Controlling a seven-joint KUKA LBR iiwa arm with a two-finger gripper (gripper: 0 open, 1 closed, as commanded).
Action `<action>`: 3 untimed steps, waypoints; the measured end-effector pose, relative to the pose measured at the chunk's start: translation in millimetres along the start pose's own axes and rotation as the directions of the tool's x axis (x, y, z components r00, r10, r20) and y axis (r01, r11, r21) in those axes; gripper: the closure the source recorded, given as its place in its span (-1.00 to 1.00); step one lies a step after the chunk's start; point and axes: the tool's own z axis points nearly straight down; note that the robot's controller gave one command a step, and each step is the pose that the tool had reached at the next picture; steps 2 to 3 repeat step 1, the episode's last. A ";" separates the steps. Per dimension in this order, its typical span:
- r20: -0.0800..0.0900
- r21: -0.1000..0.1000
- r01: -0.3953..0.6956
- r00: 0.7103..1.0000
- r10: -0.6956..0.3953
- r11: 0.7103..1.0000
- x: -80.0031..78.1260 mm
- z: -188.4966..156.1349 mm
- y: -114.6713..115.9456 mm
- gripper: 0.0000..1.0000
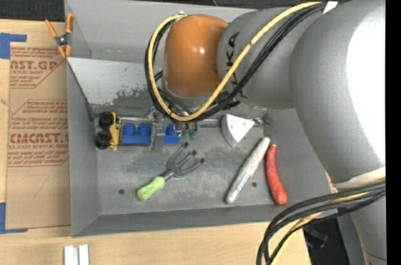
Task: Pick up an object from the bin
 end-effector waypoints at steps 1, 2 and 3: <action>-0.001 0.000 0.000 1.000 0.000 1.000 0.3 -15.7 0.3 1.00; -0.001 0.000 0.000 1.000 0.000 1.000 0.3 -15.7 0.3 1.00; -0.001 0.000 0.000 1.000 0.000 1.000 0.3 -15.7 0.3 1.00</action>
Offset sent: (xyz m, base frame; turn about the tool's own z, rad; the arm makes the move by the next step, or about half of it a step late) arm -0.0006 0.0000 0.0395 -0.0001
